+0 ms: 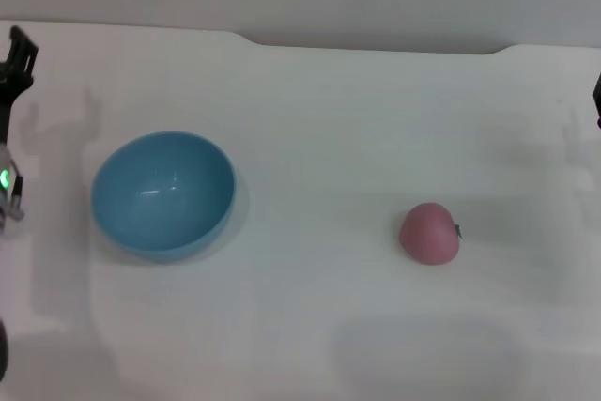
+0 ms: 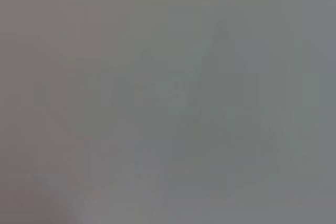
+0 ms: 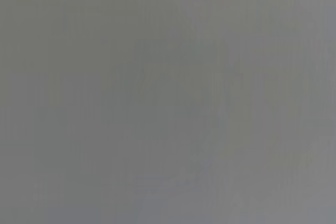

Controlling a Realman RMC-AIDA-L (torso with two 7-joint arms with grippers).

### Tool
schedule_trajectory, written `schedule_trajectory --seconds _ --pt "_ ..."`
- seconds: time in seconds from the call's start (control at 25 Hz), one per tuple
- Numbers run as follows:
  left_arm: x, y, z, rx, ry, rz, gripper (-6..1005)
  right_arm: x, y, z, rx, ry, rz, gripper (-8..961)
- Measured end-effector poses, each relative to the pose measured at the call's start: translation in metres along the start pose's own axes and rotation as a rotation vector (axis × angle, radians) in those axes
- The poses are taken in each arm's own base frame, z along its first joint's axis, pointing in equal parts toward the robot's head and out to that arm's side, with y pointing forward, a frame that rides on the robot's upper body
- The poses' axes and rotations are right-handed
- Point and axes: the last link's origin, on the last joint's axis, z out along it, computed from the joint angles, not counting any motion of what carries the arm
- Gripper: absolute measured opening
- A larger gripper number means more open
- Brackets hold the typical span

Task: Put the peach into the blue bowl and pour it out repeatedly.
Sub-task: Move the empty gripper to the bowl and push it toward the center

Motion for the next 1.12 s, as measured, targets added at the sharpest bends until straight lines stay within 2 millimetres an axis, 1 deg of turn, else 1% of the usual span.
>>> schedule_trajectory --seconds 0.2,0.36,0.48,0.64,0.76,0.88,0.96,1.04,1.12 --pt "0.006 0.025 0.017 -0.070 0.009 -0.013 801 0.004 -0.001 -0.002 0.004 0.020 0.003 520" --pt "0.012 0.037 0.023 -0.163 0.007 -0.044 800 0.008 -0.003 -0.005 0.010 0.028 0.004 520" --pt "0.020 0.038 0.033 -0.229 -0.006 -0.095 799 0.009 -0.004 -0.007 0.013 0.033 0.006 521" --pt "0.036 0.032 0.047 -0.329 -0.076 -0.190 799 0.012 -0.005 -0.009 0.016 0.040 0.008 521" --pt "0.050 0.029 0.055 -0.392 -0.124 -0.207 798 0.014 -0.005 -0.009 0.015 0.051 0.008 520" --pt "0.060 0.031 0.060 -0.465 -0.198 -0.170 798 0.015 -0.005 -0.009 0.014 0.064 0.006 520" --pt "0.069 0.035 0.062 -0.528 -0.284 -0.110 797 0.015 -0.005 -0.008 0.014 0.068 0.003 520" --pt "0.073 0.036 0.061 -0.549 -0.318 -0.084 797 0.015 -0.005 -0.007 0.013 0.070 0.004 520" --pt "0.086 0.040 0.058 -0.592 -0.365 -0.045 797 0.015 -0.005 -0.007 0.014 0.070 0.004 521"
